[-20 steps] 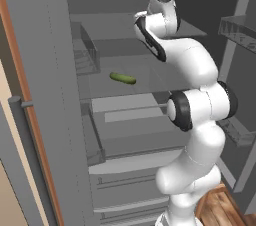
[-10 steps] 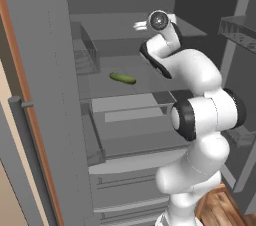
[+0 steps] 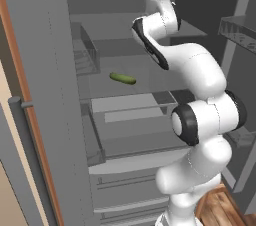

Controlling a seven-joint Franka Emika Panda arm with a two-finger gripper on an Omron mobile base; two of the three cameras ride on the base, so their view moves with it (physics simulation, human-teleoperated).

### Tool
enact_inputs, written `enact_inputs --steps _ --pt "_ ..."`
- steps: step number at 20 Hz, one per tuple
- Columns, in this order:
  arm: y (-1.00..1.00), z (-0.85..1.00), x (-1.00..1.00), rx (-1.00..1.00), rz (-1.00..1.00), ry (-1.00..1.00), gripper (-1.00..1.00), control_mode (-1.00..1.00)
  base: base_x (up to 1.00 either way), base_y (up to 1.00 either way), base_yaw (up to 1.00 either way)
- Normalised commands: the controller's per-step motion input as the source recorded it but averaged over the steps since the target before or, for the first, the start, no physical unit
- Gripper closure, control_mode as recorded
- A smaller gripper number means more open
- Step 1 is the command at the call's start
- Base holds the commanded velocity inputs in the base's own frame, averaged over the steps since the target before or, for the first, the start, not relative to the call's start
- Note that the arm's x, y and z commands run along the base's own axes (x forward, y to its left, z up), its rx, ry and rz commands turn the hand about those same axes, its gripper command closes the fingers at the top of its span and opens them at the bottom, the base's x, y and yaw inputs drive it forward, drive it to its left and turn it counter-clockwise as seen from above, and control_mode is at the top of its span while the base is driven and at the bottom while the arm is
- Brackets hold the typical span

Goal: Move the cucumber and peach from the second highest shelf to the top shelf to make space. Then, place the pitcher from the counter on the cleared second highest shelf.

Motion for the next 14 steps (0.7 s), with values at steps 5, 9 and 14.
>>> enact_inputs --steps 5,9,14 --pt "0.29 -0.88 -1.0 -0.12 0.0 0.11 -1.0 -1.0 0.0 0.0 0.0" --pt "0.27 -0.92 -1.0 -0.03 0.0 -0.01 -1.0 -1.0 0.0 0.0 0.0" --pt "0.21 -0.79 -1.0 0.0 0.0 -0.03 -1.0 -1.0 0.0 0.0 0.0"
